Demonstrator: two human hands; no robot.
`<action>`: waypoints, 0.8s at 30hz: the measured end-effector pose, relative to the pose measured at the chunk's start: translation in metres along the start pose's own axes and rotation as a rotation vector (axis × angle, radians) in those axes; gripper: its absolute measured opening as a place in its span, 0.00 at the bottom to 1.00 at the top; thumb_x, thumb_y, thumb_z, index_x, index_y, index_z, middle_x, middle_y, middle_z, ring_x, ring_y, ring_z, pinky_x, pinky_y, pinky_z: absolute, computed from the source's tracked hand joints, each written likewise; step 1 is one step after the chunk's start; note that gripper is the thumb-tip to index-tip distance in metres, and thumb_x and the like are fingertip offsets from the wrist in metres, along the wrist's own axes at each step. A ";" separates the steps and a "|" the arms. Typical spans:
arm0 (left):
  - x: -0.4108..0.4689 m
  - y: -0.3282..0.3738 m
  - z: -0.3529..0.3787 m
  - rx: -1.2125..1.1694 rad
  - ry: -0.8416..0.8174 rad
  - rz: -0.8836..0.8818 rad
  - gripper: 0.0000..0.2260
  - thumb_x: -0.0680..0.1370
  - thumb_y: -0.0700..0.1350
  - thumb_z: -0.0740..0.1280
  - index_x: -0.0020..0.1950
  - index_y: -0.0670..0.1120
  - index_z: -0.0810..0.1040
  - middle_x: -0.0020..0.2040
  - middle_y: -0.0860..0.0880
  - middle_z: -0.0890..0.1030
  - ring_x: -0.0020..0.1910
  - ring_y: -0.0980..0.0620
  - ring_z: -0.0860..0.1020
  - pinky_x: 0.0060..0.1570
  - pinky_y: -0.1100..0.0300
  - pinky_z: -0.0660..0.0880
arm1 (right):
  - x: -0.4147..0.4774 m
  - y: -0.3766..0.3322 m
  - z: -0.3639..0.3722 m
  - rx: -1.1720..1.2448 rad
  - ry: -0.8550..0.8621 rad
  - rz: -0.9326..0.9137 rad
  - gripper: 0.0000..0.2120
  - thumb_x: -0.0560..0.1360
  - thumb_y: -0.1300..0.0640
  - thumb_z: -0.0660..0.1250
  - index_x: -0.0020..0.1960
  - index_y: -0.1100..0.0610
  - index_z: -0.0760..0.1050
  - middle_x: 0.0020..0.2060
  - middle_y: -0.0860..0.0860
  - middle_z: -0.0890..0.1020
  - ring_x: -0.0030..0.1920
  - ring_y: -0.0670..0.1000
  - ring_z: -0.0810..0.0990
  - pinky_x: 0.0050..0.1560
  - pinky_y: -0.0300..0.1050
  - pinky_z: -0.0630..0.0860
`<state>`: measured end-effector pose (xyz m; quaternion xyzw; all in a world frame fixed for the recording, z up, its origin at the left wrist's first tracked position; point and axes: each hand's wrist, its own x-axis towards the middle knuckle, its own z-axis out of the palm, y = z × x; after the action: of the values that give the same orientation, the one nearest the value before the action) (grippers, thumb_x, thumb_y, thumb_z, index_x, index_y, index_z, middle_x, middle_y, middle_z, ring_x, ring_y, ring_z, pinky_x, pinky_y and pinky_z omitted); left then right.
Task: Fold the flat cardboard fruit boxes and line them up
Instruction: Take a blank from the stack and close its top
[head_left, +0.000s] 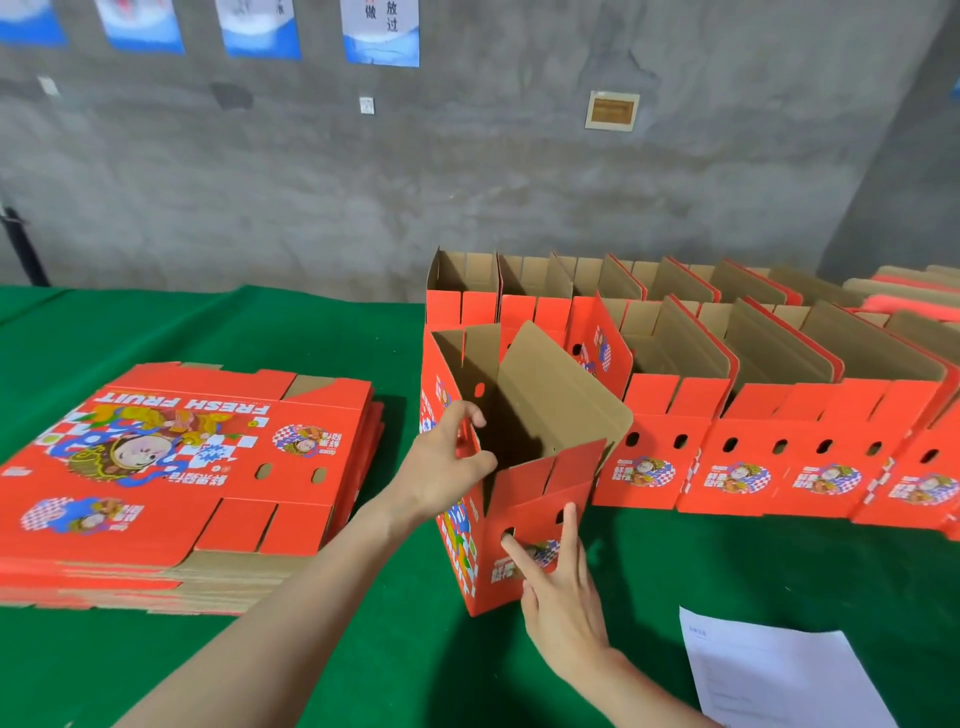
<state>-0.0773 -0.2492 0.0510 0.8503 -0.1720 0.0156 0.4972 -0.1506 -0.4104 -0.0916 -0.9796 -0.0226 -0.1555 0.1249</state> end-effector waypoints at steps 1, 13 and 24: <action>0.004 -0.001 0.001 -0.005 -0.011 -0.001 0.13 0.72 0.40 0.66 0.49 0.55 0.67 0.32 0.52 0.71 0.25 0.60 0.66 0.30 0.69 0.65 | 0.002 0.002 0.000 -0.040 -0.001 0.015 0.38 0.57 0.65 0.79 0.63 0.43 0.76 0.70 0.71 0.61 0.59 0.68 0.77 0.41 0.51 0.82; 0.094 0.008 0.032 -0.177 -0.166 -0.131 0.13 0.71 0.42 0.62 0.51 0.57 0.68 0.48 0.46 0.72 0.41 0.48 0.71 0.48 0.45 0.76 | 0.065 0.042 0.013 -0.094 -0.206 0.125 0.45 0.74 0.64 0.60 0.70 0.28 0.37 0.74 0.62 0.41 0.72 0.63 0.54 0.61 0.50 0.72; 0.167 -0.012 0.076 -0.350 -0.267 -0.424 0.27 0.81 0.44 0.57 0.76 0.61 0.50 0.69 0.49 0.69 0.63 0.41 0.71 0.54 0.38 0.75 | 0.137 0.095 0.007 -0.117 -0.286 0.084 0.45 0.75 0.66 0.59 0.68 0.26 0.38 0.67 0.57 0.55 0.61 0.60 0.69 0.55 0.52 0.75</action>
<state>0.0723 -0.3550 0.0359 0.7632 -0.0547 -0.2301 0.6014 -0.0107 -0.5000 -0.0787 -0.9975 0.0098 -0.0100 0.0693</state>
